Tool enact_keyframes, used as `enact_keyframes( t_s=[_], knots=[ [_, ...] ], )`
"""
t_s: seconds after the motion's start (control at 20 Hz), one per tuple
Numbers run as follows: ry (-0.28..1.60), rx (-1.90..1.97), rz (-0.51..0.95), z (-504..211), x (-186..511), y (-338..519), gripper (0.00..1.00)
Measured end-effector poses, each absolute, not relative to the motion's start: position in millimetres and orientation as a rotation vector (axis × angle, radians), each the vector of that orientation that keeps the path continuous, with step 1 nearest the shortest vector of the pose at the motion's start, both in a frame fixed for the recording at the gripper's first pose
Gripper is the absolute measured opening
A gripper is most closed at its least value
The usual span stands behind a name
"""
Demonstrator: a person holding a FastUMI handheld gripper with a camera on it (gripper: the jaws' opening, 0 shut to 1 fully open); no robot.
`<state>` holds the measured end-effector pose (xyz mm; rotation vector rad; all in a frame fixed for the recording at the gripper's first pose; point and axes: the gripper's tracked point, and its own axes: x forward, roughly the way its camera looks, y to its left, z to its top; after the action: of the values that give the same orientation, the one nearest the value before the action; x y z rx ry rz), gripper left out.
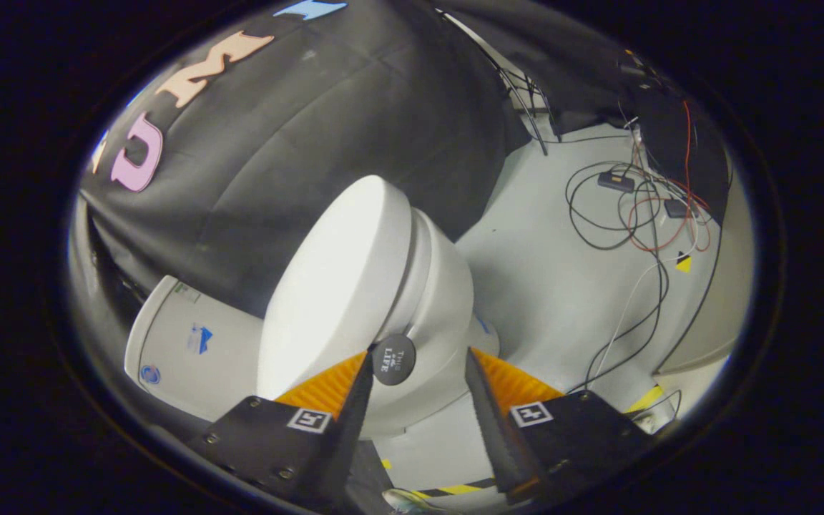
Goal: Open the toilet lid.
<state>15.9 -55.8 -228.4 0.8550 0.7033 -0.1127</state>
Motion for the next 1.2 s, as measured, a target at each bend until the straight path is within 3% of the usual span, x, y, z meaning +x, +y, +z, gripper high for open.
enact_keyframes(
  t_s=[0.1,0.25,0.6,0.65,0.7,1.2],
  knots=[
    [0.714,0.906,-0.077,-233,26,-44,0.74],
    [0.691,1.017,-0.051,-232,43,-34,0.28],
    [0.684,1.022,0.006,-239,47,-12,0.27],
    [0.681,1.070,-0.002,-230,45,-25,0.17],
    [0.679,1.090,-0.002,-232,45,-24,0.16],
    [0.650,0.974,0.065,-216,46,-20,0.15]
  ],
)
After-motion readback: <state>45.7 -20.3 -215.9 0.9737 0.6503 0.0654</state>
